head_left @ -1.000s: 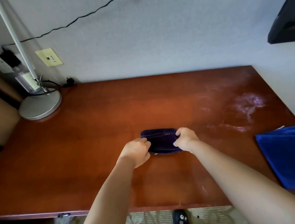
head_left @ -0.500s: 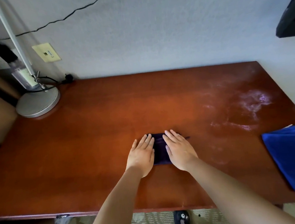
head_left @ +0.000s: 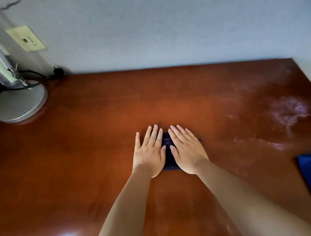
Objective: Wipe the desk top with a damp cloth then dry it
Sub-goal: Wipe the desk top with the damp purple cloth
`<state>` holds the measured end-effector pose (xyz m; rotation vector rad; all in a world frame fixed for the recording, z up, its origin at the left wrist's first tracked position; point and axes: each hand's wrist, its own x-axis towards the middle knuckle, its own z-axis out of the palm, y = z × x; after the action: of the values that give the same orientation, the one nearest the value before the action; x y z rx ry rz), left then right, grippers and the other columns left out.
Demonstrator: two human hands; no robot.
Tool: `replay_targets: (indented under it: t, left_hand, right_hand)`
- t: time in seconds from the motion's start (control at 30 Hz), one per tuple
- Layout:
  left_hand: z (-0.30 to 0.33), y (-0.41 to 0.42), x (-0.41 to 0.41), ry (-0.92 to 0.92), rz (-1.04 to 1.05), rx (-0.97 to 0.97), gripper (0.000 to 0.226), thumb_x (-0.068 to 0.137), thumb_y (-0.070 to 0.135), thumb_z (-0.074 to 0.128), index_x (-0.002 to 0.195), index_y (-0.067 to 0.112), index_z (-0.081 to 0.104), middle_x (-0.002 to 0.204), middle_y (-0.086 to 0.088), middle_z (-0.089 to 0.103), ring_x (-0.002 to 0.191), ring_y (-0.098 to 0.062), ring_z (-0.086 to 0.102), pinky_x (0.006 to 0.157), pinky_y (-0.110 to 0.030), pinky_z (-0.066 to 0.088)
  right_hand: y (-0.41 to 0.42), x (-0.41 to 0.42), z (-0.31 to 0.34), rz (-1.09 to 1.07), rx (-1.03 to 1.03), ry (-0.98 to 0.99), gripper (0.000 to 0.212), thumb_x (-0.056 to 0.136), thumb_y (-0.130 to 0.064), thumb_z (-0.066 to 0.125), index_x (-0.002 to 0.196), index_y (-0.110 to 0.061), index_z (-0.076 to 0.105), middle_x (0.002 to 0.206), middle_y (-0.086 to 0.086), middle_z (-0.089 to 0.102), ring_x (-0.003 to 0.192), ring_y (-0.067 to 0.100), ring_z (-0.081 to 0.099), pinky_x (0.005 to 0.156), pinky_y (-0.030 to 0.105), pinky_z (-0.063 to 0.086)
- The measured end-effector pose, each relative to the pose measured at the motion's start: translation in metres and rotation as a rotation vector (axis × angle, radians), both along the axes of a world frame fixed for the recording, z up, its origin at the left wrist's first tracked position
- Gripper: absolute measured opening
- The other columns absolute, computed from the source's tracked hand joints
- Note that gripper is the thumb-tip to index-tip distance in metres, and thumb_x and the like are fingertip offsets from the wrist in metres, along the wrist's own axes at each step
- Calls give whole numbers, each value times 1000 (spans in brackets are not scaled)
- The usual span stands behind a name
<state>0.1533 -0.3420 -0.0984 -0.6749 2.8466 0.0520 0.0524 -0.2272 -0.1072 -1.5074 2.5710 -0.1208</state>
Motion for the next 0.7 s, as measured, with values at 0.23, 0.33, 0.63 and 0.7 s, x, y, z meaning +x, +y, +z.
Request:
replay_targets:
  t: [0.23,0.33,0.63,0.7]
  left_hand:
    - [2,2,0,25,40,31,55,103,40,5,150,27,-20,160,0,-19,146,-18,-21,118,-47,-12]
    - [3,17,12,20,63,24,55,103,41,4,151,26,-18,160,-2,-20,146,-19,-21,118,-48,-12]
    - [0,83,69,23,-23,25,59,89,41,-17,141,14,-25,156,-2,-26,146,-20,-23,117,-47,-14]
    - [-3,97,80,16,-41,22,68,79,41,-27,142,13,-25,153,-3,-29,146,-20,-22,115,-48,-15]
  right_hand:
    - [-6,-7,-3,34,11,78,78,84,-43,-16,152,-11,5,161,2,1,148,15,-4,116,31,-9]
    - [7,5,-6,-3,-2,114,69,92,-41,-4,151,-8,12,160,4,10,148,17,7,119,32,0]
    - [90,71,-8,-13,-20,164,57,99,-35,22,143,-3,36,152,8,35,141,20,32,114,36,14]
    - [109,83,-7,4,20,164,56,102,-36,16,142,-4,39,151,8,37,140,20,34,113,37,16]
